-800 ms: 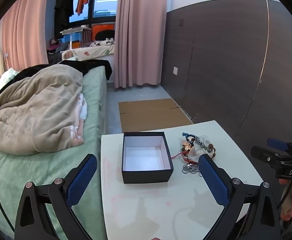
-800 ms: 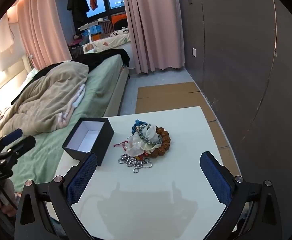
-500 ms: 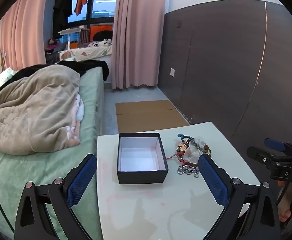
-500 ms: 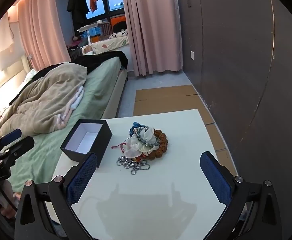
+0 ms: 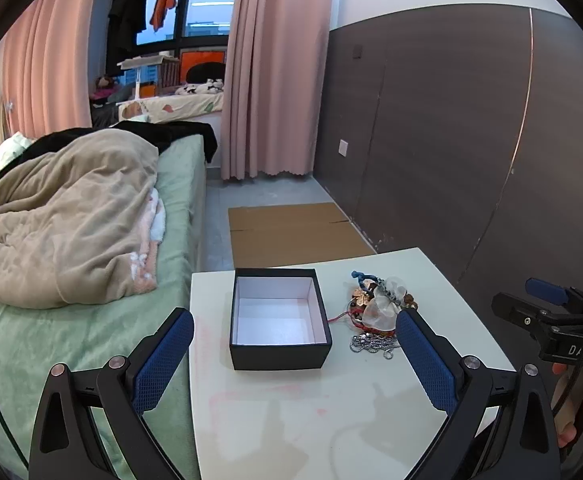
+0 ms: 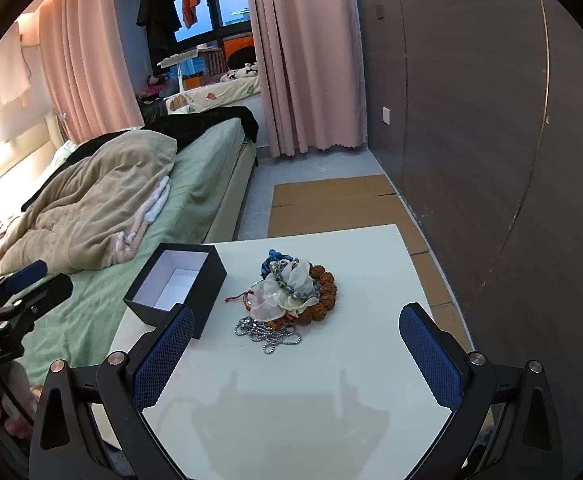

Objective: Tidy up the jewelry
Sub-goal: 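Move both tools toward the jewelry pile beside the black box, then close the left tool on the dark beaded bracelet in the pile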

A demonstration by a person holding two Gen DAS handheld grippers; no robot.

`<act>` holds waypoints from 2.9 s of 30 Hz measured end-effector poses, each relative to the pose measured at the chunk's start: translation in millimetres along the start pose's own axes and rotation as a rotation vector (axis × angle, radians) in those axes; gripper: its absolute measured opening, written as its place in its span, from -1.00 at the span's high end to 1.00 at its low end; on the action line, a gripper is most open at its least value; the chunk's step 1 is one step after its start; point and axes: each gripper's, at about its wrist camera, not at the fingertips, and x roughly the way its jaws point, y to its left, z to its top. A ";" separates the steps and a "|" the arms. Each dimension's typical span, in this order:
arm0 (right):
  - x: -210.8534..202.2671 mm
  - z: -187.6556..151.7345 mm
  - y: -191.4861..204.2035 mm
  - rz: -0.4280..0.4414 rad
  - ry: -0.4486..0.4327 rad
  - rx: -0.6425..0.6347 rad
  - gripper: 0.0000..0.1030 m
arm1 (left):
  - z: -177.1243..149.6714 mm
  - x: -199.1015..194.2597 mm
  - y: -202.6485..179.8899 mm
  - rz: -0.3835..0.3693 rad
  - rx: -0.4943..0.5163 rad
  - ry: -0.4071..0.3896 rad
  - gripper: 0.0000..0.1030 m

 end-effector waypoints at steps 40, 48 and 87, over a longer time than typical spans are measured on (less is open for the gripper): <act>-6.8 0.3 -8.3 0.011 -0.021 0.036 -1.00 | -2.0 -9.0 -16.6 -0.026 0.044 -0.034 -0.96; -8.2 -0.5 -7.6 0.010 -0.019 0.024 -1.00 | -3.7 -6.6 -18.1 -0.037 0.043 -0.022 -0.96; 14.3 7.2 -91.5 0.033 0.053 0.315 -1.00 | 5.0 55.2 -68.4 -0.121 0.110 0.053 -0.67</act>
